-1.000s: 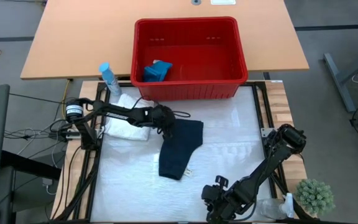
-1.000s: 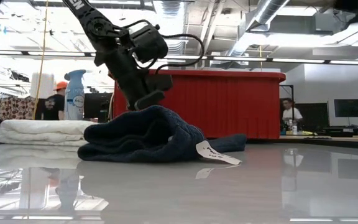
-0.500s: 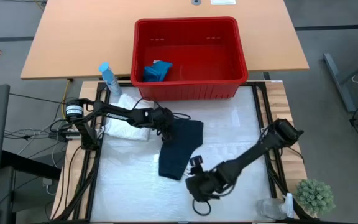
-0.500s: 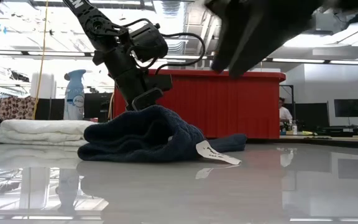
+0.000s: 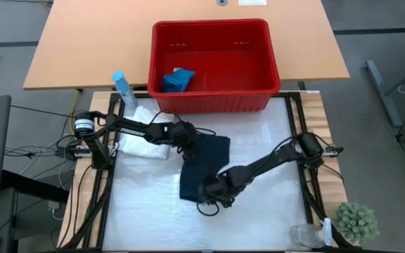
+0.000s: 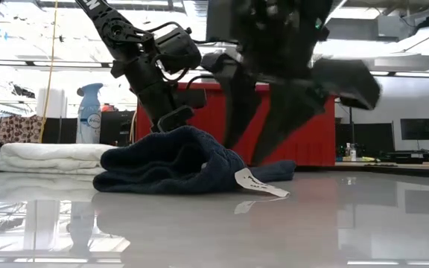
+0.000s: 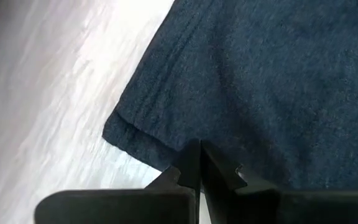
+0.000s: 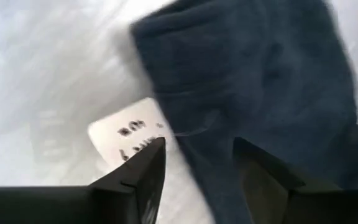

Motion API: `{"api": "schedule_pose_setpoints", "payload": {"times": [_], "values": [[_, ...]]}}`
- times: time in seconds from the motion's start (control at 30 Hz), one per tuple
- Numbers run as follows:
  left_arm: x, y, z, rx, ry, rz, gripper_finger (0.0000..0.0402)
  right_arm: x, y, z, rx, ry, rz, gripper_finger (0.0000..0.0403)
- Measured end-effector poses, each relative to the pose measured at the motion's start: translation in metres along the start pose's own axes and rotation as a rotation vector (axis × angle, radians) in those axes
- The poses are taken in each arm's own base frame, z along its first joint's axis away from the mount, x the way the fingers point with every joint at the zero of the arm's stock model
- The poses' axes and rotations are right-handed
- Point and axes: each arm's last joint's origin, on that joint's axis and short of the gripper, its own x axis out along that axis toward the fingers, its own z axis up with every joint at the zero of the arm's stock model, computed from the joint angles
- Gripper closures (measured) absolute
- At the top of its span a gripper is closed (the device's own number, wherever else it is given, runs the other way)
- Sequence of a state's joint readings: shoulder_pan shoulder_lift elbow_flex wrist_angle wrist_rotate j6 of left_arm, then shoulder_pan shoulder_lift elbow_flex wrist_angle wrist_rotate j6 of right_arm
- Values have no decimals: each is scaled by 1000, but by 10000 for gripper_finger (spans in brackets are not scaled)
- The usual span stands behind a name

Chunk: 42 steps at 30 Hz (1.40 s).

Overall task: Fold Laundry from Bin
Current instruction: Fold the black shorts

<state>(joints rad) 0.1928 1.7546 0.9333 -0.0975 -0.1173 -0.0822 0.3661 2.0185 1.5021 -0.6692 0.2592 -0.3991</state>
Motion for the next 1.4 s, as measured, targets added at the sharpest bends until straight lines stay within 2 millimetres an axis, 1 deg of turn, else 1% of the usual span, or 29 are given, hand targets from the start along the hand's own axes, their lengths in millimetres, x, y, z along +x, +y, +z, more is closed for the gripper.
{"api": "schedule_pose_setpoints", "payload": {"times": [0.1,0.23,0.33,0.47,0.6,0.67,0.73,0.9,0.93,1.0,1.07,1.2,1.23,1.27,1.33,1.37,1.4], "values": [[0,0,-1,0,3,0,401,4,6,2,-15,5,4,174],[0,0,-1,0,1,0,401,7,6,4,6,-7,-17,155],[0,0,0,-1,-8,0,401,17,4,4,32,-6,-29,153],[0,0,0,-2,-14,0,401,36,7,1,30,35,-25,153],[0,0,0,-1,-16,-1,401,50,15,1,44,62,-23,157],[0,0,0,9,-17,-2,401,50,19,3,75,63,-31,175],[0,0,0,9,-17,-2,401,49,22,4,106,64,-31,213],[0,-1,0,9,-16,-9,401,49,24,3,258,77,-58,362],[0,-1,0,11,-16,-9,401,49,23,2,288,77,-59,378],[-4,-1,1,29,-12,-9,401,49,23,2,331,76,-62,379],[-15,0,5,37,-16,-9,401,50,23,2,360,82,-63,373],[-46,1,19,22,-103,-22,401,50,23,0,374,94,-62,380],[-55,0,23,29,-138,-47,401,50,24,0,374,95,-62,381],[-64,-1,26,49,-180,-106,401,50,24,0,374,95,-61,381],[-76,-5,27,85,-288,-278,401,50,24,0,373,97,-61,381],[-78,-6,25,77,-332,-349,401,50,24,0,373,98,-61,381],[-77,-7,19,53,-349,-389,401,50,24,0,372,99,-60,381]]}}
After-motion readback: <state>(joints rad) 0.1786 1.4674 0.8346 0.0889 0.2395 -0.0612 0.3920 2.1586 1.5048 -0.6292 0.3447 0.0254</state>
